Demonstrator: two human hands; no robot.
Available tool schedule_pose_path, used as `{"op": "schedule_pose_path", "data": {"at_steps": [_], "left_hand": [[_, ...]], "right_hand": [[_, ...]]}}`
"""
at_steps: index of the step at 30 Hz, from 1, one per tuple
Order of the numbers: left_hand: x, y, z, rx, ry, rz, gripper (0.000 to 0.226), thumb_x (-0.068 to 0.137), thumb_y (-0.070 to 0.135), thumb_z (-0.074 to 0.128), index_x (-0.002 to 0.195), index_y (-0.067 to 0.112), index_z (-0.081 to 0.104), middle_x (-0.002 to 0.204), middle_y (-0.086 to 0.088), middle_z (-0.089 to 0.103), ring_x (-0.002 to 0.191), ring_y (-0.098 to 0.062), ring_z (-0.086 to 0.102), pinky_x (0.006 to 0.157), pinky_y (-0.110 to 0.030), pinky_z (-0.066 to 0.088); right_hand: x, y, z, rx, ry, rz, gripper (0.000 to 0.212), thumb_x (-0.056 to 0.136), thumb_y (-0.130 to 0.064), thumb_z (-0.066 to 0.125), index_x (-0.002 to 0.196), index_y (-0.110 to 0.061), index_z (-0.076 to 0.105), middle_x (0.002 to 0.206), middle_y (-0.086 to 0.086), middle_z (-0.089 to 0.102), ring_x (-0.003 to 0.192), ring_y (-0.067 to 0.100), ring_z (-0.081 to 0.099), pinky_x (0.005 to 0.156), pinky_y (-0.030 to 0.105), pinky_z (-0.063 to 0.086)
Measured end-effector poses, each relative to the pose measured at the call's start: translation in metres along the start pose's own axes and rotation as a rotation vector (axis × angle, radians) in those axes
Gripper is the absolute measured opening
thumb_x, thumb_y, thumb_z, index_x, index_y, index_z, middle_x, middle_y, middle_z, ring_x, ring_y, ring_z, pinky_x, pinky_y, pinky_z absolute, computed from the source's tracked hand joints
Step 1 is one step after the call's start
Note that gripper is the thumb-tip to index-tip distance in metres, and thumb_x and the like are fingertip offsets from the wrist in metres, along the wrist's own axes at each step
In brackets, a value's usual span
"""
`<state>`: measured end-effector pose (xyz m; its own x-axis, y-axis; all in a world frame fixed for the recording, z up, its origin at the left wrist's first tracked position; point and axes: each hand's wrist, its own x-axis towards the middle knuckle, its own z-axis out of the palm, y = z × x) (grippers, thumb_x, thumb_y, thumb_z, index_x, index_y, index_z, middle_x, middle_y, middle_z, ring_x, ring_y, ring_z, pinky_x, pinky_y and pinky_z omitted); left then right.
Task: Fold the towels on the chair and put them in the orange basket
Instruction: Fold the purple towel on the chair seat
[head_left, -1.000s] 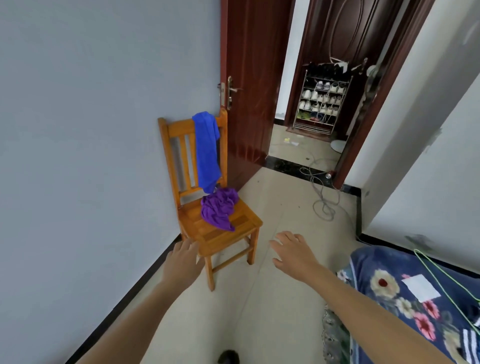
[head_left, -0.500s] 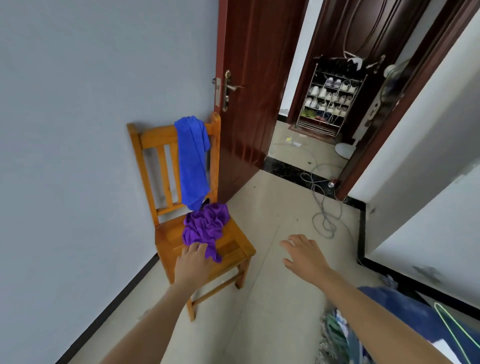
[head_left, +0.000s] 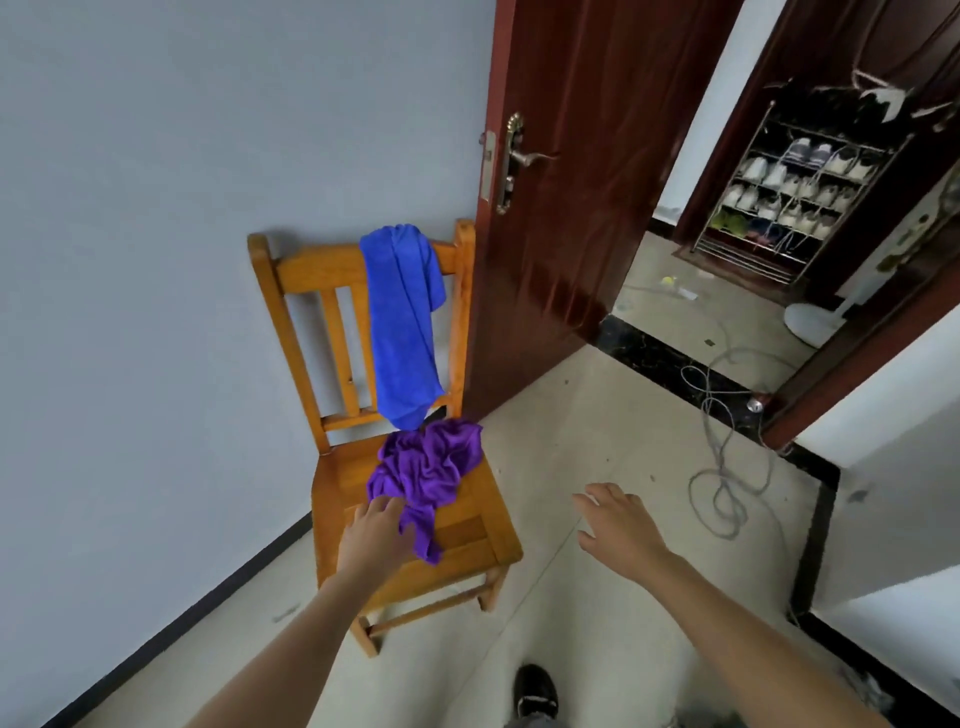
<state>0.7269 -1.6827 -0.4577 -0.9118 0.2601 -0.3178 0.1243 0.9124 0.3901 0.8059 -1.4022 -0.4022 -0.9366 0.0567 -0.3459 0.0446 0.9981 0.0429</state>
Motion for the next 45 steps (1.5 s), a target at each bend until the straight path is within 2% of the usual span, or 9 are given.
{"op": "schedule_pose_path", "data": {"at_steps": [9, 20, 29, 36, 38, 40, 42, 44, 45], "left_hand": [[0.024, 0.035, 0.025, -0.225, 0.152, -0.444, 0.046, 0.093, 0.034, 0.047, 0.137, 0.019, 0.042, 0.141, -0.006, 0.044, 0.128, -0.027, 0.038, 0.104, -0.035, 0.035], [0.017, 0.001, 0.050, -0.325, 0.163, -0.826, 0.047, 0.094, 0.035, 0.045, 0.138, 0.019, 0.039, 0.143, -0.004, 0.042, 0.130, -0.023, 0.036, 0.105, -0.034, 0.034], [0.088, -0.004, 0.070, -0.390, 0.026, -0.835, 0.046, 0.093, 0.037, 0.046, 0.136, 0.023, 0.041, 0.140, 0.001, 0.044, 0.129, -0.019, 0.039, 0.103, -0.029, 0.038], [0.151, 0.001, 0.141, -0.413, -0.029, -0.823, 0.048, 0.093, 0.038, 0.047, 0.138, 0.028, 0.037, 0.142, 0.004, 0.040, 0.127, -0.016, 0.039, 0.099, -0.024, 0.039], [0.168, -0.001, 0.164, -0.385, 0.000, -0.820, 0.051, 0.094, 0.036, 0.047, 0.141, 0.028, 0.032, 0.146, 0.004, 0.034, 0.130, -0.017, 0.035, 0.101, -0.025, 0.036], [0.188, -0.005, 0.187, -0.329, 0.007, -0.841, 0.056, 0.094, 0.034, 0.047, 0.145, 0.028, 0.024, 0.149, 0.001, 0.027, 0.132, -0.019, 0.032, 0.102, -0.027, 0.034], [0.204, -0.009, 0.211, -0.264, -0.030, -0.878, 0.063, 0.093, 0.033, 0.048, 0.147, 0.026, 0.017, 0.152, -0.002, 0.022, 0.132, -0.022, 0.031, 0.103, -0.029, 0.034], [0.214, -0.013, 0.237, -0.228, -0.085, -0.941, 0.068, 0.089, 0.032, 0.055, 0.147, 0.023, 0.020, 0.150, -0.006, 0.025, 0.128, -0.026, 0.036, 0.100, -0.032, 0.039], [0.216, -0.016, 0.243, -0.230, -0.065, -0.949, 0.068, 0.083, 0.030, 0.064, 0.143, 0.021, 0.032, 0.145, -0.010, 0.035, 0.120, -0.028, 0.045, 0.093, -0.035, 0.045]], "right_hand": [[0.120, 0.061, -0.022, -0.099, -0.039, -0.315, 0.042, 0.095, -0.027, 0.041, 0.136, -0.017, 0.037, 0.139, 0.005, 0.039, 0.128, 0.023, 0.036, 0.100, 0.033, 0.033], [0.217, 0.007, -0.003, -0.128, -0.204, -0.602, 0.043, 0.095, -0.027, 0.047, 0.137, -0.019, 0.038, 0.141, 0.005, 0.040, 0.129, 0.022, 0.038, 0.103, 0.034, 0.035], [0.289, -0.012, -0.007, -0.154, -0.277, -0.650, 0.042, 0.093, -0.026, 0.049, 0.134, -0.020, 0.041, 0.136, 0.001, 0.045, 0.124, 0.019, 0.042, 0.100, 0.030, 0.037], [0.365, -0.028, 0.079, -0.087, -0.348, -0.683, 0.048, 0.090, -0.022, 0.056, 0.135, -0.022, 0.038, 0.134, -0.003, 0.047, 0.122, 0.015, 0.045, 0.094, 0.024, 0.040], [0.384, -0.036, 0.104, -0.137, -0.301, -0.722, 0.059, 0.083, -0.023, 0.066, 0.136, -0.020, 0.040, 0.127, 0.000, 0.051, 0.116, 0.017, 0.051, 0.089, 0.026, 0.046], [0.410, -0.043, 0.132, -0.146, -0.213, -0.785, 0.073, 0.050, -0.022, 0.088, 0.117, -0.016, 0.060, 0.100, 0.004, 0.063, 0.087, 0.022, 0.065, 0.064, 0.028, 0.054], [0.430, -0.048, 0.156, -0.162, -0.155, -0.801, 0.079, 0.026, -0.015, 0.092, 0.102, -0.015, 0.069, 0.083, 0.006, 0.066, 0.068, 0.024, 0.067, 0.049, 0.029, 0.053], [0.447, -0.048, 0.182, -0.186, -0.162, -0.812, 0.079, 0.028, -0.013, 0.092, 0.103, -0.014, 0.069, 0.080, 0.006, 0.066, 0.067, 0.025, 0.067, 0.049, 0.032, 0.053], [0.453, -0.049, 0.188, -0.191, -0.169, -0.809, 0.076, 0.032, -0.013, 0.092, 0.104, -0.014, 0.068, 0.077, 0.006, 0.066, 0.068, 0.026, 0.066, 0.050, 0.034, 0.053]]}}
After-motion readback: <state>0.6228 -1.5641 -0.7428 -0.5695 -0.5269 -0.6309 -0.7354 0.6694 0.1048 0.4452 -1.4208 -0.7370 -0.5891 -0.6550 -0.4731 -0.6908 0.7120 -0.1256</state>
